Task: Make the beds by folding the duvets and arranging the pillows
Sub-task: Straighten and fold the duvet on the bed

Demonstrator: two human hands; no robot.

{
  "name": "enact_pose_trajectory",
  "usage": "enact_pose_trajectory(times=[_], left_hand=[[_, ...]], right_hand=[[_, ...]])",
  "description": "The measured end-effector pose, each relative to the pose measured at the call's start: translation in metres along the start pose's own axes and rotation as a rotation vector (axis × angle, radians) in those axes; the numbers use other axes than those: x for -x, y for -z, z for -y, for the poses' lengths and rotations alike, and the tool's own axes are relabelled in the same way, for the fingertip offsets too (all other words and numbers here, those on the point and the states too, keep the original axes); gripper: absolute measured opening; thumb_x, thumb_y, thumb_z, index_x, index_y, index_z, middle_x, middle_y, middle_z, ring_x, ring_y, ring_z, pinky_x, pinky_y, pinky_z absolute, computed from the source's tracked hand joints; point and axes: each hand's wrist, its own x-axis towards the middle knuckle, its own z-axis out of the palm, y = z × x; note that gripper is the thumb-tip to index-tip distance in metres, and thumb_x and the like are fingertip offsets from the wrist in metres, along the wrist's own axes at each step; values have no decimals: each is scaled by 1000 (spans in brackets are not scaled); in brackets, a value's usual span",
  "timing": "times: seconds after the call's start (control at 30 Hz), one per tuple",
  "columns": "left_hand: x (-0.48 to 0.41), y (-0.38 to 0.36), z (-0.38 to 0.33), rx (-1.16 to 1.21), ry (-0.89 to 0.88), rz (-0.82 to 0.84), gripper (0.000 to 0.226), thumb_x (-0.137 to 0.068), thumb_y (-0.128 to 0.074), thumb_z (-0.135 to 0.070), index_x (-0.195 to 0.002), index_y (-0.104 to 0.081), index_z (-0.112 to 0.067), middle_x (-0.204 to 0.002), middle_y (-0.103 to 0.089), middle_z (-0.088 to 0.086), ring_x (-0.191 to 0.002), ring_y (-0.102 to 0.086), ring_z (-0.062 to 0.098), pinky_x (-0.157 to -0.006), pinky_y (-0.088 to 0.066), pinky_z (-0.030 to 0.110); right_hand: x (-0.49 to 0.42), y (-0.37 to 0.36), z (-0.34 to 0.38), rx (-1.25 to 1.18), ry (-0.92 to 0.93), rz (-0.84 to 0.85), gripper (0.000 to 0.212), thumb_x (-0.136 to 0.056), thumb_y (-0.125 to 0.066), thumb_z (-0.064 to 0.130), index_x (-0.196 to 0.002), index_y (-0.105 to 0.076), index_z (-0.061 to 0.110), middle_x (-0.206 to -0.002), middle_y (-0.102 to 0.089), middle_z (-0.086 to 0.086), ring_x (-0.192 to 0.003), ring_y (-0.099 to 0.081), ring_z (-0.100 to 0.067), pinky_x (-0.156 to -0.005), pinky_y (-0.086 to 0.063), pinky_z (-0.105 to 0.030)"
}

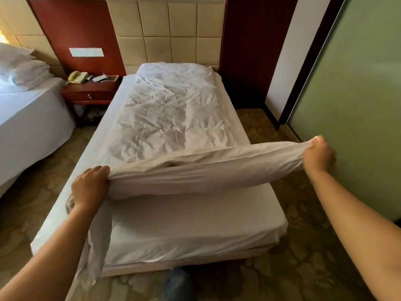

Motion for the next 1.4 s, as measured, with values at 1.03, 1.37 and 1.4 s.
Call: enact_pose_trajectory(times=[1.03, 1.37, 1.4], left_hand=[[-348, -231, 13, -393, -251, 701, 49, -98, -30, -28, -147, -25, -25, -158, -1, 11, -146, 5, 29, -114, 6, 54], [-236, -120, 176, -338, 43, 662, 40, -94, -39, -31, -133, -43, -27, -140, -35, 5, -133, -30, 24, -107, -28, 40], [-223, -107, 189, -318, 60, 655, 39, -94, -40, -32, -133, -44, -27, -137, -37, 4, -130, -33, 24, -104, -32, 38]], right_hand=[[-77, -336, 217, 136, -96, 1130, 69, -99, -38, 42, -151, 2, 23, -159, 9, -8, -147, -2, -26, -118, -14, -41], [43, -270, 291, 163, 147, 1080, 50, -101, -37, 32, -145, -32, 7, -151, -31, -12, -135, -35, -29, -106, -32, -35], [61, -268, 299, 157, 169, 1089, 49, -101, -37, 31, -143, -35, 5, -149, -33, -13, -134, -37, -30, -106, -33, -35]])
